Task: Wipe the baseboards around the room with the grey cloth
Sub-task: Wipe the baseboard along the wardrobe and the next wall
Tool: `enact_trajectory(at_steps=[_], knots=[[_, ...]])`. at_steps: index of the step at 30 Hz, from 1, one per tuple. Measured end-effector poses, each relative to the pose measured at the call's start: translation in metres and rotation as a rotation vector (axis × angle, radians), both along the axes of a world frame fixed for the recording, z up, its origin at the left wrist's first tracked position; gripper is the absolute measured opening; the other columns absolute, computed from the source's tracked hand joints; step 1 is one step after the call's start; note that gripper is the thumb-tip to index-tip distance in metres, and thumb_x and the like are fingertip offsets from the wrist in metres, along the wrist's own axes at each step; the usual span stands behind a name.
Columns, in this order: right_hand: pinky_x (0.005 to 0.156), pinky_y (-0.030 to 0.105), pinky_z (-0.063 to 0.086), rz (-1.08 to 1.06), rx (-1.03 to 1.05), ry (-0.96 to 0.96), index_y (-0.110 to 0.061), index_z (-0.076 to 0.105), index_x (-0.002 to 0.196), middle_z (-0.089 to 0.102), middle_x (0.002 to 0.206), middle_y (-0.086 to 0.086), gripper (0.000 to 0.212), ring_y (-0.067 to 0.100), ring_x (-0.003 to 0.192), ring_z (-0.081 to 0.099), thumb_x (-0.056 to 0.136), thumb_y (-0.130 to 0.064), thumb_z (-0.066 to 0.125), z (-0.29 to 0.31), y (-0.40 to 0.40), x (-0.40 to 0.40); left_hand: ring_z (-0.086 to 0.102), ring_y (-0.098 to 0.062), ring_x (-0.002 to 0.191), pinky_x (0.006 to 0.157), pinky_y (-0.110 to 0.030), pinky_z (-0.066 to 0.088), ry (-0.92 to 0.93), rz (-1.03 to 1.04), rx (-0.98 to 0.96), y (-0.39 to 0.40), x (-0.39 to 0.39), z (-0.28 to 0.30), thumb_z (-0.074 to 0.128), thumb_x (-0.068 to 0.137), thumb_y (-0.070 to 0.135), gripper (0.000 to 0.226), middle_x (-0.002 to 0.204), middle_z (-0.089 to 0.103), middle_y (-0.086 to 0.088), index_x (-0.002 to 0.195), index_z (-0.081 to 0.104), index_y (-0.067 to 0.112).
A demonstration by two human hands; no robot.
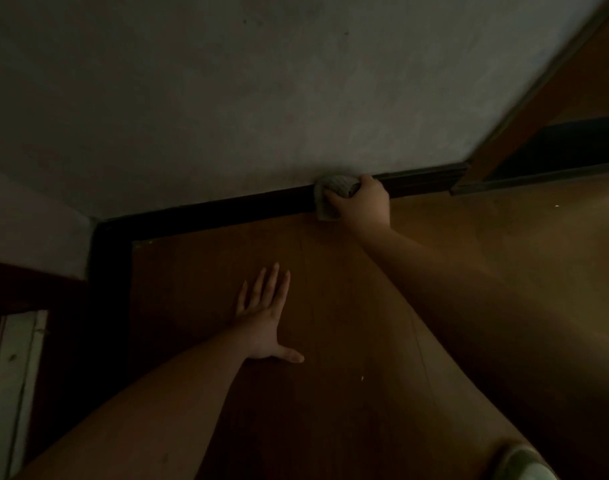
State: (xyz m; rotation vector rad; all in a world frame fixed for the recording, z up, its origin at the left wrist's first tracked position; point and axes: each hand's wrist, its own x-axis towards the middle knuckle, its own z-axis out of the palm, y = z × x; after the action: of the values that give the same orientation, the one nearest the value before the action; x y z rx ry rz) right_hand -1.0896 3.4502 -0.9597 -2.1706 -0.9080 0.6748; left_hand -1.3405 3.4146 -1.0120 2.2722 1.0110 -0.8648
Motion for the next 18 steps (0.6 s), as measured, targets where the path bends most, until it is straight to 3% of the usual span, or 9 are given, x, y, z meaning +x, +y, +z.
enact_trajectory(at_steps=[8,11,18], knots=[[0.081,0.037,0.051,-0.183,-0.050,-0.140,-0.004,0.059,0.120,0.062,0.120,0.016,0.052,0.032,0.104,0.062,0.085,-0.039,0.074,0.009,-0.048,0.125,-0.053,-0.023,0.130,0.112,-0.052,-0.023,0.008,-0.007,0.007,-0.001,0.001,0.000,0.067,0.050,0.090,0.156,0.136,-0.063,0.006,0.132,-0.053,0.033],[0.087,0.035,0.048,-0.311,-0.086,-0.127,-0.003,0.054,0.129,0.060,0.127,0.016,0.058,0.032,0.113,0.059,0.086,-0.037,0.073,0.014,-0.065,0.166,-0.053,-0.022,0.130,0.112,-0.052,-0.022,0.007,-0.007,0.002,0.000,0.003,-0.001,0.067,0.050,0.090,0.156,0.136,-0.063,0.006,0.132,-0.053,0.033],[0.090,0.034,0.044,-0.366,-0.167,-0.137,-0.003,0.048,0.134,0.053,0.134,0.016,0.060,0.031,0.119,0.054,0.090,-0.037,0.070,0.014,-0.068,0.179,-0.057,-0.017,0.126,0.111,-0.050,-0.024,-0.017,0.000,-0.003,0.000,0.001,-0.003,0.065,0.046,0.092,0.156,0.139,-0.060,0.008,0.134,-0.051,0.036]])
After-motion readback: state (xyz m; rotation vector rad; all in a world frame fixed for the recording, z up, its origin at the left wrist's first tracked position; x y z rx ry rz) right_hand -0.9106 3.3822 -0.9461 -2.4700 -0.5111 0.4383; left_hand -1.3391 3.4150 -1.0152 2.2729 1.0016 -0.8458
